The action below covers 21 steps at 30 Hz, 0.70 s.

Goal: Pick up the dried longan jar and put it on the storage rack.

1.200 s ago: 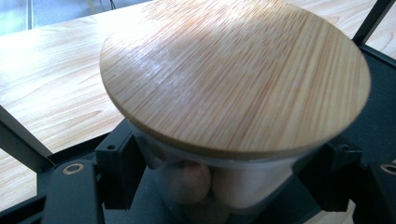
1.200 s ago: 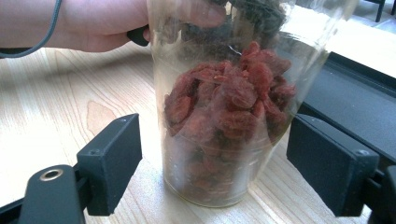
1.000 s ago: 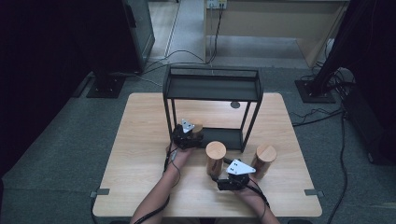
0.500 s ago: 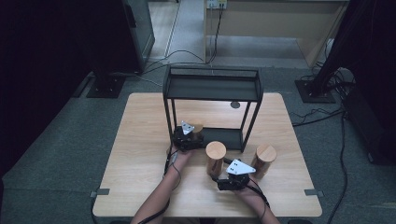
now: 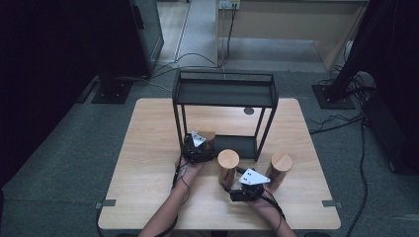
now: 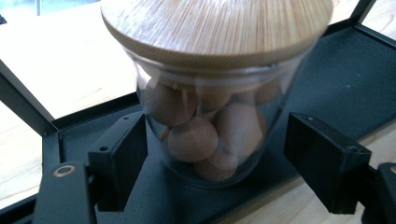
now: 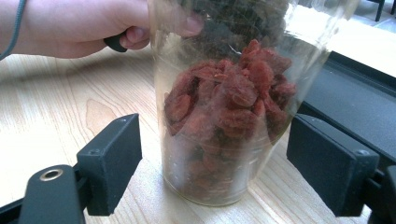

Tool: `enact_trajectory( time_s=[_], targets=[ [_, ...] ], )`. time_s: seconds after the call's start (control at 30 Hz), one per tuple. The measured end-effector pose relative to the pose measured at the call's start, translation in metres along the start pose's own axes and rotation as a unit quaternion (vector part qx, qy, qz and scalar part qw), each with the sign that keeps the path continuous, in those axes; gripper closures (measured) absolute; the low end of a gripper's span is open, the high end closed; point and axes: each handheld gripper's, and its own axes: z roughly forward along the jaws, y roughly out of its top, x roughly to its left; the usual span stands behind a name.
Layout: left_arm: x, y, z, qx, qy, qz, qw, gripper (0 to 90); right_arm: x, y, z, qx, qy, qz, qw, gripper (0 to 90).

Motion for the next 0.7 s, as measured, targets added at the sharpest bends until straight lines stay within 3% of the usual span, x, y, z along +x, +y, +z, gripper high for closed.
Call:
enact_trajectory(
  time_s=[0.2, 0.33, 0.7],
  targets=[
    [-0.004, -0.005, -0.005, -0.001, 0.001, 0.011, 0.9999, 21.7, 0.000, 0.000, 0.000, 0.000, 0.000, 0.000, 1.0000, 18.0],
    [-0.002, -0.006, -0.011, 0.000, -0.007, 0.001, 1.0000, 21.7, 0.000, 0.000, 0.000, 0.000, -0.001, -0.001, 1.0000, 18.0],
    [0.003, -0.015, -0.020, -0.003, -0.022, 0.012, 0.9997, 21.8, 0.000, 0.000, 0.000, 0.000, -0.001, 0.000, 1.0000, 18.0]
  ],
)
